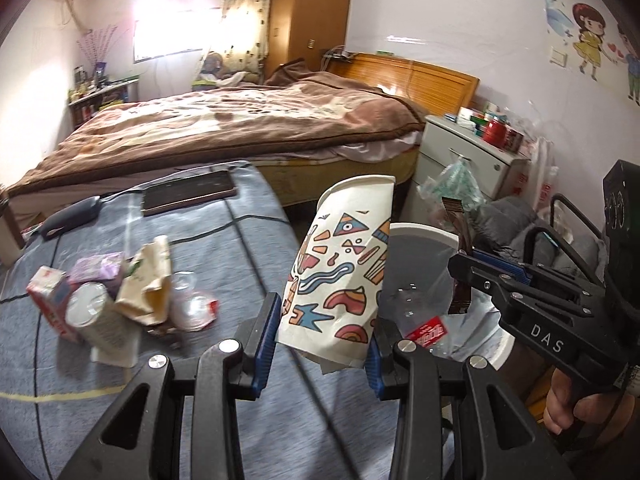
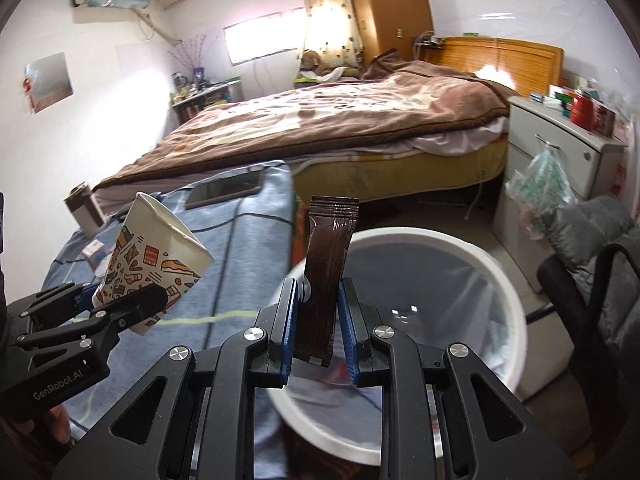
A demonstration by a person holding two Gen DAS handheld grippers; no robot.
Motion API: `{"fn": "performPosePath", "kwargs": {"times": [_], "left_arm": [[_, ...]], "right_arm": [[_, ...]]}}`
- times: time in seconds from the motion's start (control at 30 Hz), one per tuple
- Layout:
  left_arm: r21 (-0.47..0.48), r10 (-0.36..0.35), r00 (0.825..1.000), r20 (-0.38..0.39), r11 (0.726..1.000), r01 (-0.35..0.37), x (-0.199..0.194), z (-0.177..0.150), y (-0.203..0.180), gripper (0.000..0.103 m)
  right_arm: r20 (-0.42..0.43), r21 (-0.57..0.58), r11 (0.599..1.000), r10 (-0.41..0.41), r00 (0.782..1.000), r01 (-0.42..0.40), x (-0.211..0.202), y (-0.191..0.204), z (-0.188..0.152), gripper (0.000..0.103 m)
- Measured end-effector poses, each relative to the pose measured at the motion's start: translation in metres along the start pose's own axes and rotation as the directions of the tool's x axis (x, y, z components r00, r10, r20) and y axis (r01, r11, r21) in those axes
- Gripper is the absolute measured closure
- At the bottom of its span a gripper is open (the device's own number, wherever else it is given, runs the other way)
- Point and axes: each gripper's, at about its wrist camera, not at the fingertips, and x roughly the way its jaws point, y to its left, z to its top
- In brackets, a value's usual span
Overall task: Collect trash
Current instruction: 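Carry the paper cup and brown wrapper over the white bin and open both grippers, then move both open grippers back to the trash pile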
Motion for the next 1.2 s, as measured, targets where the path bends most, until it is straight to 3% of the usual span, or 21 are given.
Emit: {"fn": "performPosePath", "kwargs": {"times": [0.47,0.97,1.0,1.07,1.2], "left_arm": [[0.075,-0.044,0.997,-0.056,0.996,0.048,0.037,0.005,-0.052,0.064],[0.080,-0.065,0.993,-0.103,0.994,0.074,0.058,0.004,-0.071,0.063],[0.084,-0.063,0.993,-0.101,0.994,0.072,0.058,0.004,-0.073,0.063],[0.086,-0.062,0.993,-0.101,0.994,0.071,0.058,0.004,-0.073,0.052],[0.076,-0.063,0.993,-0.096,0.995,0.070,0.057,0.004,-0.072,0.049]], "right_arm": [[-0.053,0.058,0.996,-0.059,0.997,0.063,0.007,-0.052,-0.010,0.080],[-0.121,0.078,0.992,-0.084,0.989,0.094,0.018,-0.073,-0.019,0.080],[-0.125,0.076,0.992,-0.088,0.988,0.098,0.018,-0.073,-0.019,0.080],[-0.129,0.075,0.992,-0.093,0.987,0.103,0.019,-0.074,-0.019,0.079],[-0.128,0.082,0.991,-0.098,0.987,0.109,0.019,-0.075,-0.020,0.074]]}}
